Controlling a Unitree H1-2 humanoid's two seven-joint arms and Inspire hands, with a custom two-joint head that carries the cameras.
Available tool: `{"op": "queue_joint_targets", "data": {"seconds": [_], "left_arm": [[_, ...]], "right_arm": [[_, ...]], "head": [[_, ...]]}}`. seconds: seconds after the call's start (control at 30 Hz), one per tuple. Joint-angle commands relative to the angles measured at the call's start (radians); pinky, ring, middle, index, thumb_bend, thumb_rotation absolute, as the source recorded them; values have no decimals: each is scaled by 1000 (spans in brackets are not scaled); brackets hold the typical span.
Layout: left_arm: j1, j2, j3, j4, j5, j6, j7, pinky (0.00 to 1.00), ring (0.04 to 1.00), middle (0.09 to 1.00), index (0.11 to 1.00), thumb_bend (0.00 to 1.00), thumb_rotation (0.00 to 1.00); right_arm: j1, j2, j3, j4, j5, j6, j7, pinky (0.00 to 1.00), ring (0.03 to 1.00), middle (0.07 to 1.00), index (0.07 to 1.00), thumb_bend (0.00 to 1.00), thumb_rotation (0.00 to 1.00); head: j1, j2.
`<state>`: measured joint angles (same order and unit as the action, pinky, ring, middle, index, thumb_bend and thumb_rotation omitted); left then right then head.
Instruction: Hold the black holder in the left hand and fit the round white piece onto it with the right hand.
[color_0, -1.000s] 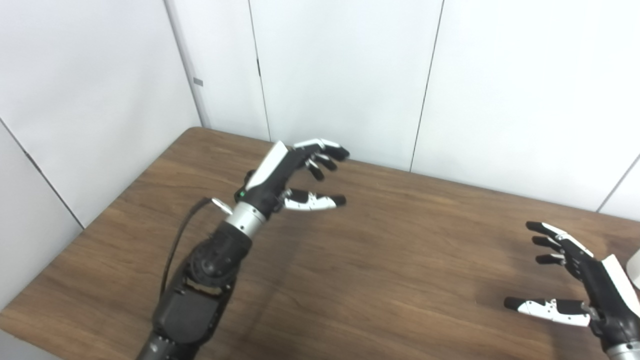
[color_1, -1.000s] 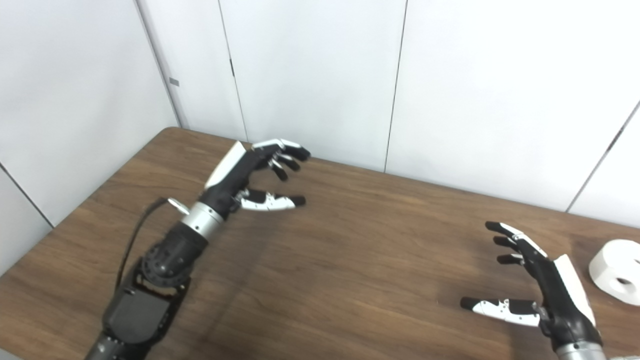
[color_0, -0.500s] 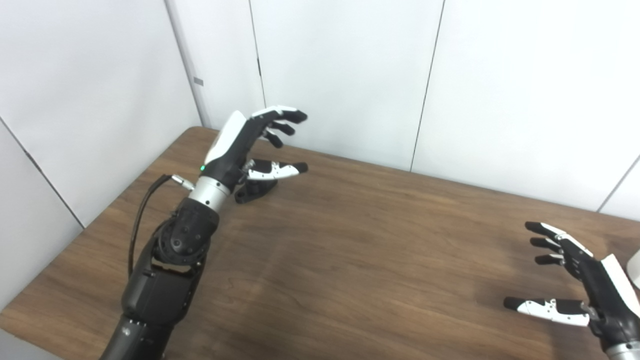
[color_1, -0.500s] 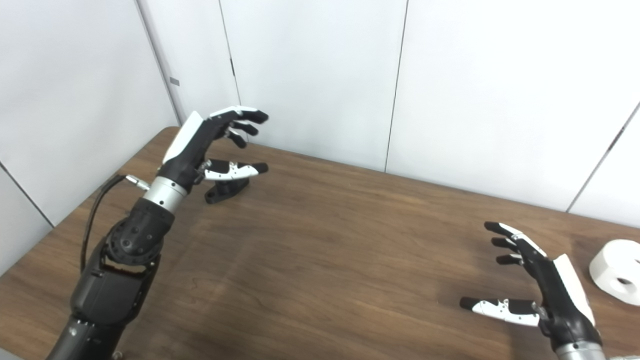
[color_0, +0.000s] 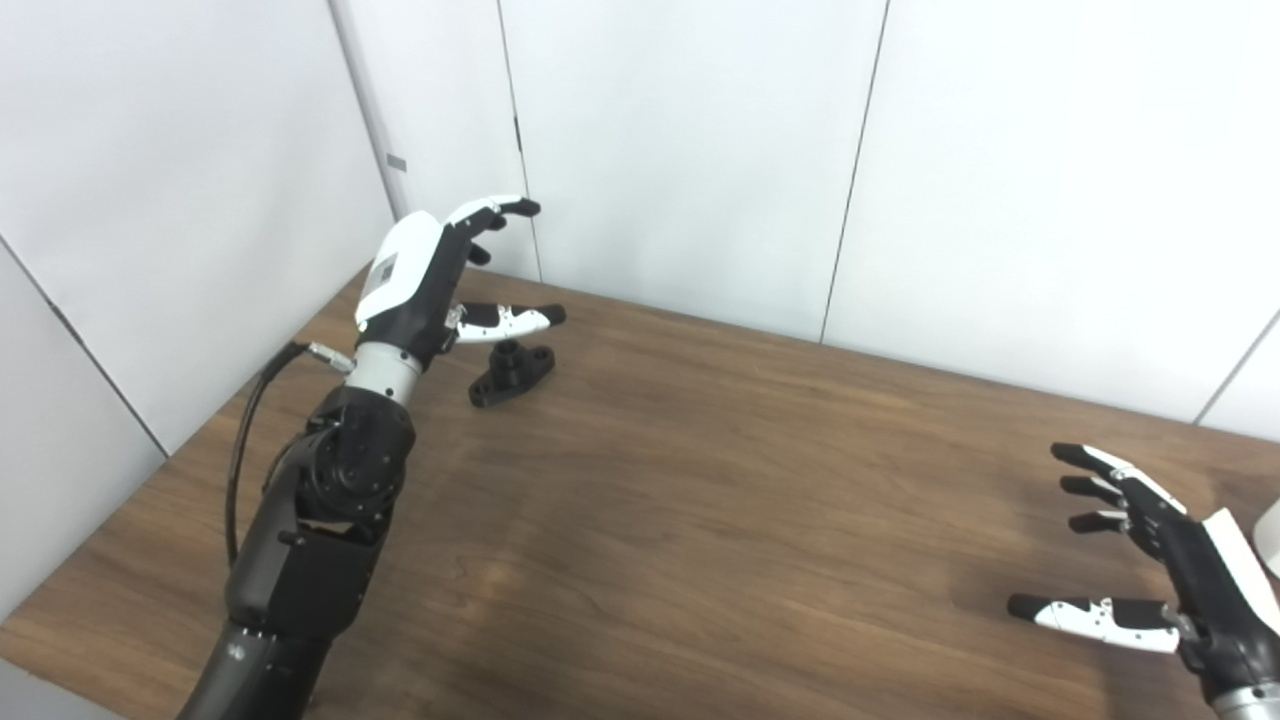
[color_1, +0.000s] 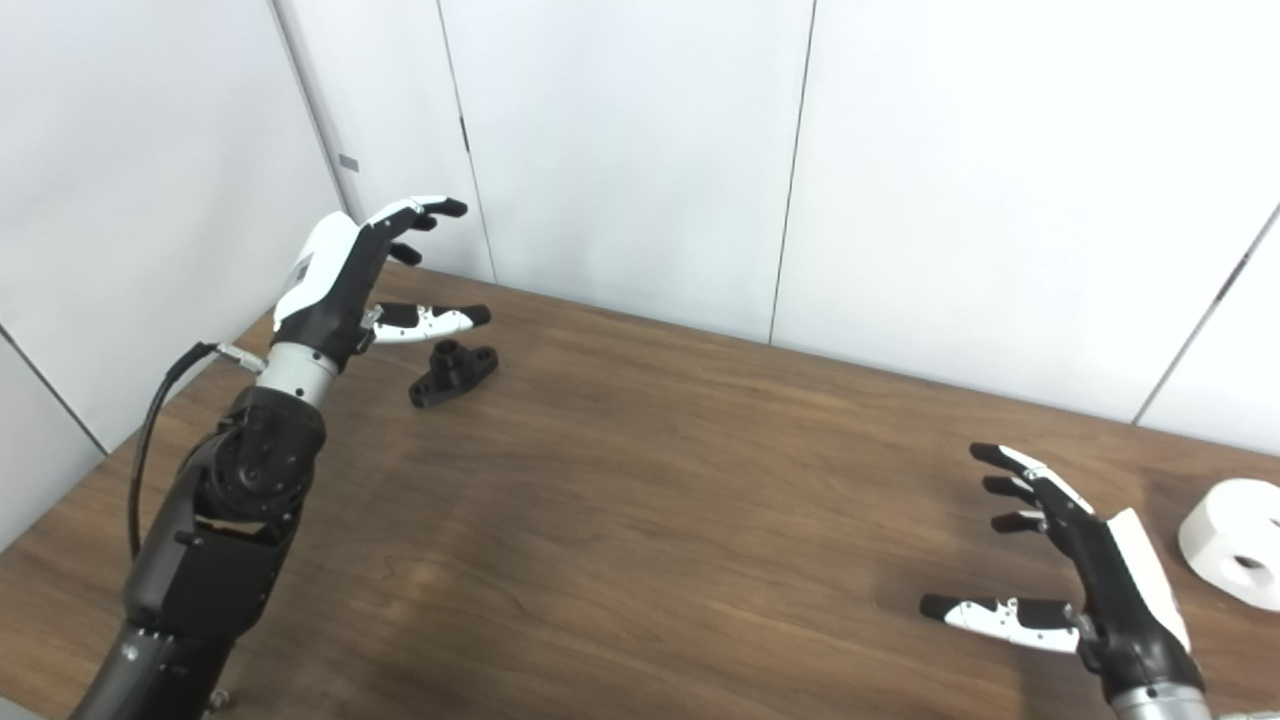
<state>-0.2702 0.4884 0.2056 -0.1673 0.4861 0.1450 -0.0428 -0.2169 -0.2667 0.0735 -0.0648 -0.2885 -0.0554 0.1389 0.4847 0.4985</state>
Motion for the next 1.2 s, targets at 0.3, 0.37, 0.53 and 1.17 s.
{"op": "queue_joint_targets", "data": {"seconds": [0.3,0.37,0.53,1.17], "left_arm": [[-31,64,-28,33,127,120,27,903,1000,1000,888,962,341],[-29,60,-32,45,139,127,39,909,1000,1000,883,971,339],[-25,54,-46,80,182,161,60,993,1000,1000,874,989,376],[-20,75,-88,227,201,149,144,1000,1000,1000,836,1000,418]], "right_arm": [[-30,-22,-18,-28,10,-42,-13,649,798,856,814,773,36],[-32,-23,-18,-30,10,-41,-11,642,797,858,813,773,51],[-35,-20,-18,-40,20,-28,-3,642,790,857,817,766,29],[-36,-23,-19,-47,6,-11,-3,636,787,858,829,717,82]], "head": [[-5,9],[-4,7],[-3,8],[-24,18]]}}
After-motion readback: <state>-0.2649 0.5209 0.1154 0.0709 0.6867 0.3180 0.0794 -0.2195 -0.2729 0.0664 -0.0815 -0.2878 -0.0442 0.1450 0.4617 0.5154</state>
